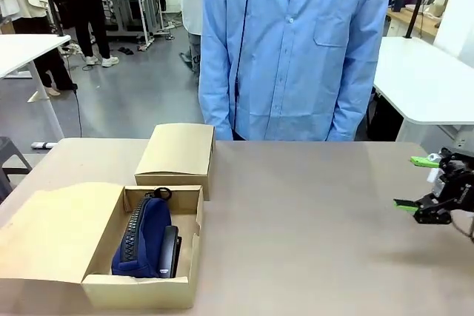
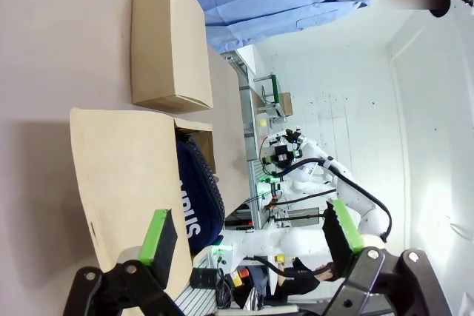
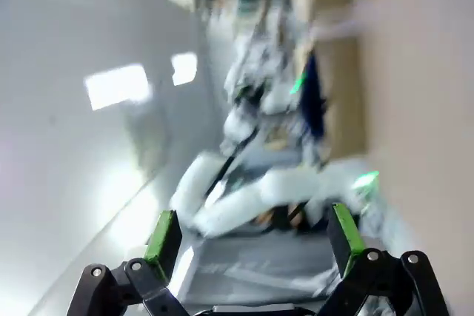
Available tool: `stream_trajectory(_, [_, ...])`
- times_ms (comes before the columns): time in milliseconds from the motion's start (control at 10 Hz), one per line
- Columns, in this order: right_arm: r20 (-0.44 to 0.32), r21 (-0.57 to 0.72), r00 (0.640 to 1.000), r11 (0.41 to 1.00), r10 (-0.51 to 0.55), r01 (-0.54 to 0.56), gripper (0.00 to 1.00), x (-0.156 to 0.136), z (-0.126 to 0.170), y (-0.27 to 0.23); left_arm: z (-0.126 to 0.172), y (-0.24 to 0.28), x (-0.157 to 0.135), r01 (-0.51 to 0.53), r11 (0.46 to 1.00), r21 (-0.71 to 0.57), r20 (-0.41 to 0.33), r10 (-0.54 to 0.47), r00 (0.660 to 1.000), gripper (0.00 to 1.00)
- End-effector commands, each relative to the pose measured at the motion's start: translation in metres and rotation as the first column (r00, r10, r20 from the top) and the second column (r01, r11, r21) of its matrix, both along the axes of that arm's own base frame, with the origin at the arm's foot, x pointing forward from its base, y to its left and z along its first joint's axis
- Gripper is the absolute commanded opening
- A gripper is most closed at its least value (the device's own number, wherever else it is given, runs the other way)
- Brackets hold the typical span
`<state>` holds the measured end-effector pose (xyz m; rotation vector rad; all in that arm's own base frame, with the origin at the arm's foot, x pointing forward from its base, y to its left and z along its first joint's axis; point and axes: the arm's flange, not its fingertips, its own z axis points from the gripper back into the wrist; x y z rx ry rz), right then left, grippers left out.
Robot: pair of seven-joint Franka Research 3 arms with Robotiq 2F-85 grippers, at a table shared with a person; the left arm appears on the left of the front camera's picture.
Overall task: Place items inside the box.
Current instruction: Pick up a Pencil pouch or Stapler and place it inside the Mailer Box closest to the robot, then close the lid of the Mailer Box closest to the robot.
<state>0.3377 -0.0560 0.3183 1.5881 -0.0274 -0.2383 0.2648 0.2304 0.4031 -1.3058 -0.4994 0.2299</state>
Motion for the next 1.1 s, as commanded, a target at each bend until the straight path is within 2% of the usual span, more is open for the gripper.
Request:
stream_trajectory(0, [-0.047,0.100,0.992,0.989,0.116,-0.111,1.00,-0.0114,-0.0072,0.0176,0.0003,-0.0008,-0.0015,0.005,1.000,-0.005,0.018,-0.005,1.000,1.00])
stream_trajectory(900, [-0.047,0.100,0.992,0.989,0.116,-0.111,1.00,-0.0114,-0.0072,0.0176,0.0003,-0.0008,-0.0015,0.005,1.000,-0.005,0.018,-0.005,1.000,1.00])
stream_trajectory(1000, [-0.047,0.100,0.992,0.989,0.116,-0.111,1.00,-0.0114,-0.0072,0.0176,-0.0001,0.0000,0.0000,0.000,1.000,0.000,0.000,0.000,1.000,1.00])
